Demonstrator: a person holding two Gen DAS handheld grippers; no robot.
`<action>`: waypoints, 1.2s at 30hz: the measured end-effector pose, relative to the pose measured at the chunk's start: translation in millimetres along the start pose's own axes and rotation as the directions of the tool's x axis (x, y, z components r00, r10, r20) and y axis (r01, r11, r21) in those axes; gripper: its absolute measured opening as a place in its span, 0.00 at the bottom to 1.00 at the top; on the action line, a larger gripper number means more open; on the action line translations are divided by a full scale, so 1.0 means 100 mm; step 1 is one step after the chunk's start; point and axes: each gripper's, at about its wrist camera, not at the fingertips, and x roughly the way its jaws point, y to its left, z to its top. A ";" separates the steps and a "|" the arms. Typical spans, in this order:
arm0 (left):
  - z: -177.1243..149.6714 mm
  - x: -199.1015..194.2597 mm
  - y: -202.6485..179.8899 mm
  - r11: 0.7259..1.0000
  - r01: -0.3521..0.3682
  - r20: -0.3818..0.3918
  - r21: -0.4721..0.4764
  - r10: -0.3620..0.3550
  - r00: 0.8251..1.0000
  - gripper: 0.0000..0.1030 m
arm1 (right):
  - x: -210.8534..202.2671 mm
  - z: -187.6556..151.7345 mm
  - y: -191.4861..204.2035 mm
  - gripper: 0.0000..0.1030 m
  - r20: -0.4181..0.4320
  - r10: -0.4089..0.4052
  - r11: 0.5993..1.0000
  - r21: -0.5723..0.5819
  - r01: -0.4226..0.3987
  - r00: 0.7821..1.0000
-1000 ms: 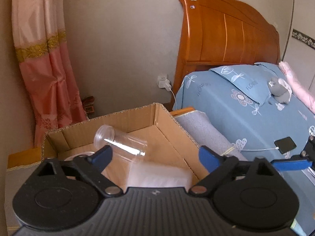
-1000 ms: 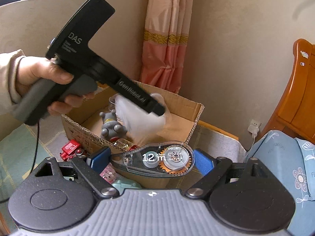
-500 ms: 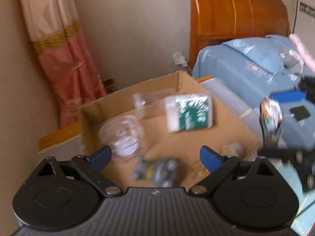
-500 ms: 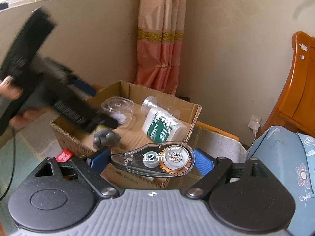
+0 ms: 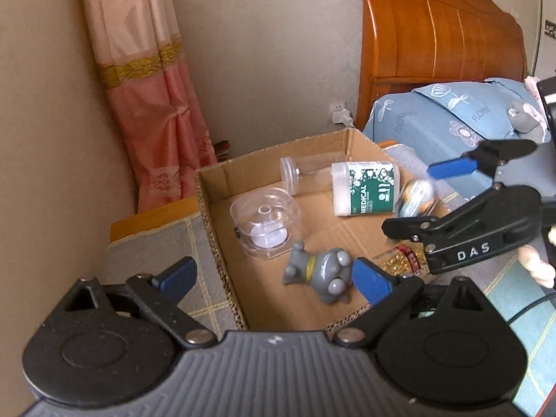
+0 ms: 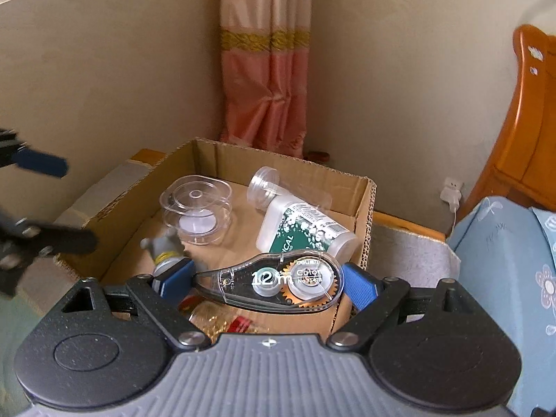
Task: Organize rigid objects
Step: 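Move the left tool to the red toy train while the right tool approaches the mint-green case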
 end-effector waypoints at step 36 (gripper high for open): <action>-1.12 -0.16 -0.52 0.983 -0.150 -0.099 -0.109 0.139 0.985 0.99 | -0.71 -1.41 0.17 1.00 -0.036 -0.171 0.972 0.159 0.174 0.985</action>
